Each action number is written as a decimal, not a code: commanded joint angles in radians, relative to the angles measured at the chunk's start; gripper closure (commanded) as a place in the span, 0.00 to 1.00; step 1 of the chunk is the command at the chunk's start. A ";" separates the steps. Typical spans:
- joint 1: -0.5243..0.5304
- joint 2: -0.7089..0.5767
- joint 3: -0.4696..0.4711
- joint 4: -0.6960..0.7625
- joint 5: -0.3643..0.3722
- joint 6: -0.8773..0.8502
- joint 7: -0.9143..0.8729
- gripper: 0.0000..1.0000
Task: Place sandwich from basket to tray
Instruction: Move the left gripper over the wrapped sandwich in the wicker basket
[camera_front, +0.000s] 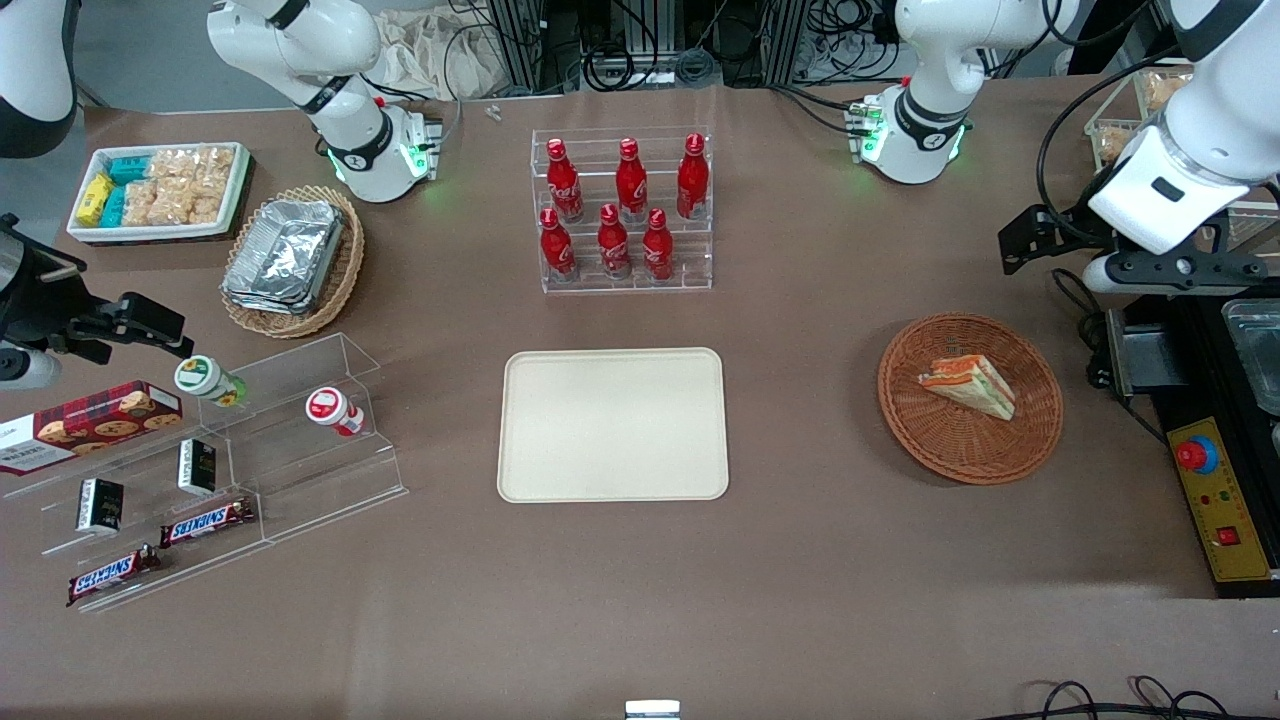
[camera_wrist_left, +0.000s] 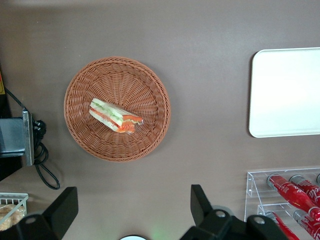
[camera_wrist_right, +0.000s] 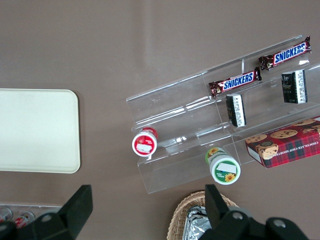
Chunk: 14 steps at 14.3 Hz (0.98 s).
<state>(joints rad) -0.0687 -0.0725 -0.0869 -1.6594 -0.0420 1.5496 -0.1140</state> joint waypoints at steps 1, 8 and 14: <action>-0.011 -0.001 0.015 0.032 0.011 -0.054 0.014 0.00; 0.070 0.095 0.018 -0.040 -0.013 -0.053 -0.517 0.00; 0.125 0.114 0.016 -0.374 -0.016 0.309 -0.768 0.00</action>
<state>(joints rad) 0.0398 0.0708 -0.0669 -1.9039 -0.0433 1.7339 -0.7960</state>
